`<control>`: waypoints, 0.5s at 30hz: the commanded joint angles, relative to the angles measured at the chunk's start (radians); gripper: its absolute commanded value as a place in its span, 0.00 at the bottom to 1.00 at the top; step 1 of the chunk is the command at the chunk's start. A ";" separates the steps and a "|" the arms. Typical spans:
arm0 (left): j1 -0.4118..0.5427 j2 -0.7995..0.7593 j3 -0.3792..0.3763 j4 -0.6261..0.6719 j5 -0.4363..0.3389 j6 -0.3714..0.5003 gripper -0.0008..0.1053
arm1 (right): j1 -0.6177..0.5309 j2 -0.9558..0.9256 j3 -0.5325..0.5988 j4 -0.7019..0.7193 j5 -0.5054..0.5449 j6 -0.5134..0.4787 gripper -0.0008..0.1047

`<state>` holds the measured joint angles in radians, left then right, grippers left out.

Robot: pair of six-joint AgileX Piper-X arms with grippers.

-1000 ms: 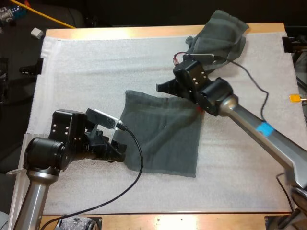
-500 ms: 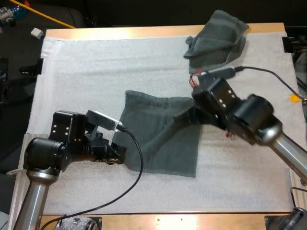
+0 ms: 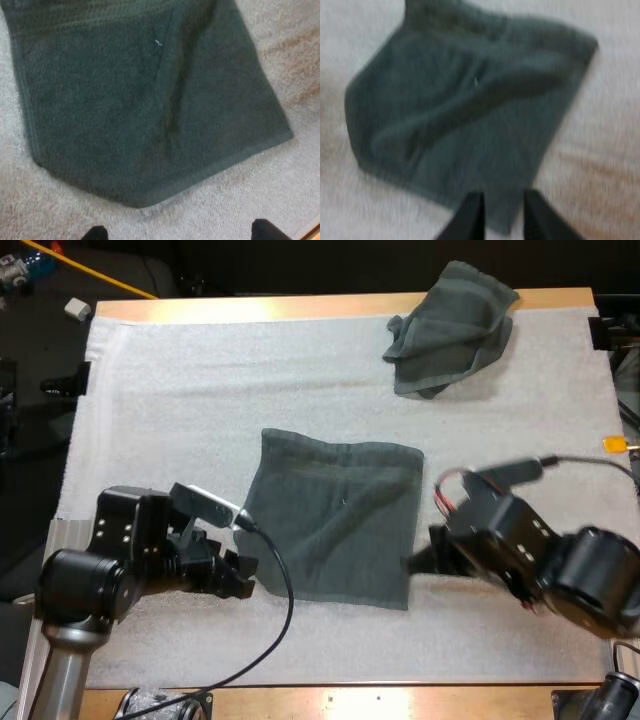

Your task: Pick towel from pile, fold and stack

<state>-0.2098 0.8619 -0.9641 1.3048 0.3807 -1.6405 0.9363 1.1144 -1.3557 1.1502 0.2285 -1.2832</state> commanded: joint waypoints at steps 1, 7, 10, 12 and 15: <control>-0.006 -0.039 -0.005 0.026 0.002 -0.004 0.54 | 0.032 -0.085 0.090 0.020 -0.009 0.090 0.31; -0.005 -0.096 -0.004 0.054 0.007 -0.016 0.54 | 0.085 -0.180 0.227 0.035 -0.040 0.214 0.55; -0.003 -0.123 -0.003 0.068 0.013 -0.025 0.54 | 0.117 -0.208 0.287 0.034 -0.046 0.270 0.57; -0.002 -0.140 -0.002 0.076 0.017 -0.029 0.54 | 0.136 -0.218 0.329 0.021 -0.053 0.307 0.56; -0.002 -0.130 -0.004 0.075 0.015 -0.025 0.54 | 0.143 -0.219 0.330 0.022 -0.037 0.314 0.56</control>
<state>-0.2098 0.7229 -0.9641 1.3817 0.3906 -1.6646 1.0750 0.9026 -1.0029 1.1626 0.1716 -0.9736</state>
